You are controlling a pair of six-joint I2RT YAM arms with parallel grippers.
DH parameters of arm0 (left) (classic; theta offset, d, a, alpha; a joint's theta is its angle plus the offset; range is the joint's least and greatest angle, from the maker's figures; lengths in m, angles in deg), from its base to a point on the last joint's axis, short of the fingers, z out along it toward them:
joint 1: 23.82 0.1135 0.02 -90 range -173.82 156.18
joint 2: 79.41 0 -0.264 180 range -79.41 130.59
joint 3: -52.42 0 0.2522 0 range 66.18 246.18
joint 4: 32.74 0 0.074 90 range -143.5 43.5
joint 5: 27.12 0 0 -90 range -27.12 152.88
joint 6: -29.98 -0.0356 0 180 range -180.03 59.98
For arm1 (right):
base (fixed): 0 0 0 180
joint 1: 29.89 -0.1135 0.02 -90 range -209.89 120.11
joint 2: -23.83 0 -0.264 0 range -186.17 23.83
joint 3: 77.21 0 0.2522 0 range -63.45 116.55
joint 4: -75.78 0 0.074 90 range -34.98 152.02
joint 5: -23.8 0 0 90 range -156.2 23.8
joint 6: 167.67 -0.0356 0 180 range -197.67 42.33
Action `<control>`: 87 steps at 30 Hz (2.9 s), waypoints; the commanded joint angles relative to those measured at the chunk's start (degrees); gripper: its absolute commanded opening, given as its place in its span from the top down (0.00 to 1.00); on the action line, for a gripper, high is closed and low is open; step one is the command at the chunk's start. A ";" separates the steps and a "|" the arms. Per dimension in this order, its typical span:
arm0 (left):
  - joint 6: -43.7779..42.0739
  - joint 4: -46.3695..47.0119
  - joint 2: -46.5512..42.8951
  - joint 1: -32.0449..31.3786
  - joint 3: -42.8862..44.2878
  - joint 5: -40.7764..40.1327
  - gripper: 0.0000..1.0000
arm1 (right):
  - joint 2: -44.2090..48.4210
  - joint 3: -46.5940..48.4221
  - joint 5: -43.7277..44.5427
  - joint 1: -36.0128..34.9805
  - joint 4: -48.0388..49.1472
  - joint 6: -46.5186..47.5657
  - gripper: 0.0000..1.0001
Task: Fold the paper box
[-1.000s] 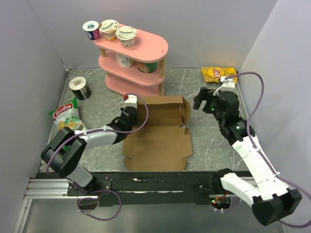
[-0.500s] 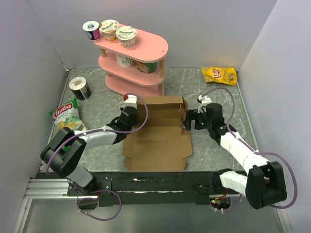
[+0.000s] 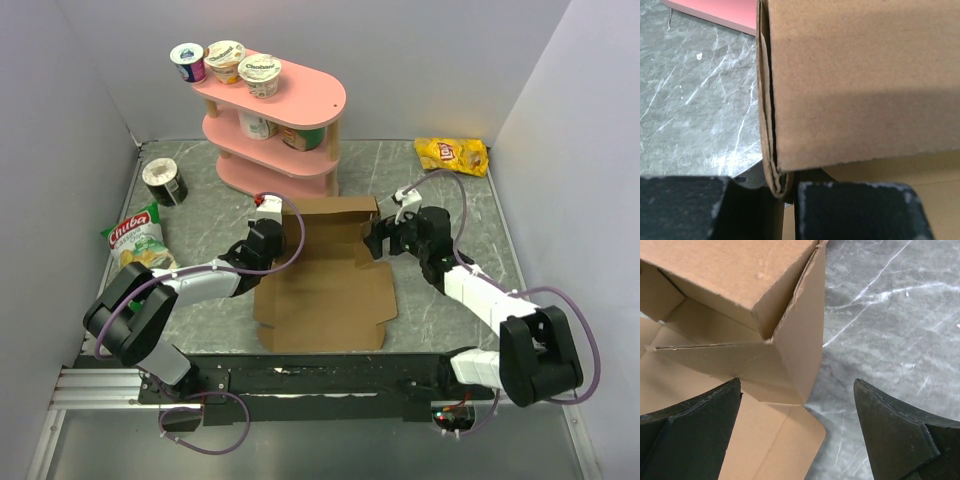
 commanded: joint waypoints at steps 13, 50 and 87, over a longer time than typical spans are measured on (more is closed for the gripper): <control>-2.56 1.32 -0.66 -0.06 -1.04 4.45 0.87 | -13.71 11.53 7.94 -6.36 8.57 4.89 0.03; 0.25 -5.53 1.53 3.63 2.65 10.51 0.87 | 31.27 5.23 5.12 -4.07 -27.73 -4.06 0.01; -0.19 -3.78 1.18 5.04 1.42 13.50 0.88 | 9.67 -1.04 -3.84 2.87 -3.03 -1.70 0.07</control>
